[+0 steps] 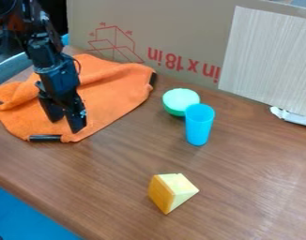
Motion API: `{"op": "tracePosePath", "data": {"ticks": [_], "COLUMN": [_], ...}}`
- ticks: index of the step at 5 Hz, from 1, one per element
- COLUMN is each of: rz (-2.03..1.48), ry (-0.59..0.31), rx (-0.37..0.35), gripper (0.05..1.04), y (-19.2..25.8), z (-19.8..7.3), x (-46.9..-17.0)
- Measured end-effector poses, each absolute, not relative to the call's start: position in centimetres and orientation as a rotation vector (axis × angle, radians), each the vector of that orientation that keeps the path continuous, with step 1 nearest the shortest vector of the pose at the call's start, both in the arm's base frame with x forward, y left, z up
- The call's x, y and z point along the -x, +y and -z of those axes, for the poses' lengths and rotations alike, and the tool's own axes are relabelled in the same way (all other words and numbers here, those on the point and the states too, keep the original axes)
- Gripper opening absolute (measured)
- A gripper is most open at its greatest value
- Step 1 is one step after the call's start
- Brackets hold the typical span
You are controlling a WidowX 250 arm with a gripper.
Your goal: Pull the bottom right corner of the cloth next to the cheese
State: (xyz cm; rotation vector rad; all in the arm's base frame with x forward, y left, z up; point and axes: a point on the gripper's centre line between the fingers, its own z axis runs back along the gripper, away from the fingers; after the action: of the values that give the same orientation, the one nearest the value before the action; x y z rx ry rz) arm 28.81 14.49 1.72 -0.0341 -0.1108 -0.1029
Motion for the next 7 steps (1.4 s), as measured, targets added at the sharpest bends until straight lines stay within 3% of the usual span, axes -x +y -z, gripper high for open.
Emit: {"op": "tracePosePath", "data": {"ticks": [1, 3, 7], "rz": [0.101, 0.065, -0.153], "ry": [-0.096, -0.055, 0.017], "rx": [0.020, 0.066, 0.217], "gripper": [0.998, 0.998, 0.999], "y": [13.6, 11.3, 6.5], "z": [-1.3, -1.2, -1.3], "x": [-28.4, -26.9, -26.0]}}
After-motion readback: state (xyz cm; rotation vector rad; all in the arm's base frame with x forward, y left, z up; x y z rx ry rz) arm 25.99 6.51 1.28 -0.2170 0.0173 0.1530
